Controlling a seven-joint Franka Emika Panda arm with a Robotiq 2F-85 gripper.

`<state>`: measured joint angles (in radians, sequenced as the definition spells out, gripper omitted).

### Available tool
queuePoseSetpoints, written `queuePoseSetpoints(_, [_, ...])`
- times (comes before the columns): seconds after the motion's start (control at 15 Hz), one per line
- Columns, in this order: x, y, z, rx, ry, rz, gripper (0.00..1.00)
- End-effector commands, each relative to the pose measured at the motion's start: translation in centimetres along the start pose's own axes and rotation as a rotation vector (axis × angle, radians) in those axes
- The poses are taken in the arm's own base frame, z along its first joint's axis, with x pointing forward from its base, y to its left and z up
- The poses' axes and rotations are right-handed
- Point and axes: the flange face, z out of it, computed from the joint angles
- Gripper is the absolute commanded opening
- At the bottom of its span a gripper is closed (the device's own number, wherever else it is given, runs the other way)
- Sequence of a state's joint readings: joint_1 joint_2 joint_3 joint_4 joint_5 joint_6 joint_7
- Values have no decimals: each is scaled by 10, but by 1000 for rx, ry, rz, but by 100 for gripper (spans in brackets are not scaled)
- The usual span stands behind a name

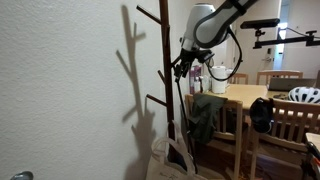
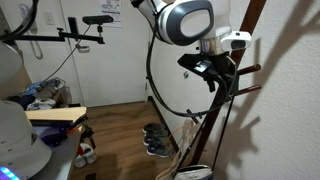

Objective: Move the blue bag from the right to the left hook

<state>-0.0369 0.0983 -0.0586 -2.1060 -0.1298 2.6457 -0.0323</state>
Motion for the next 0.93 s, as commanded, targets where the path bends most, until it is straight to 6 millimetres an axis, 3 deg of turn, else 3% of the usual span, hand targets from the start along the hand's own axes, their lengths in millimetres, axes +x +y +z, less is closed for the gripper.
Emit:
queuePoseSetpoints(0.0, [6,1,4,5,12,-16,53])
queuePoseSetpoints(0.47, [4,0,14,-16,-23,-41,9])
queuePoseSetpoints(0.67, [4,-1,18,-19,-30,-52,3])
queuePoseSetpoints(0.87, [4,-1,20,-19,-30,-54,5])
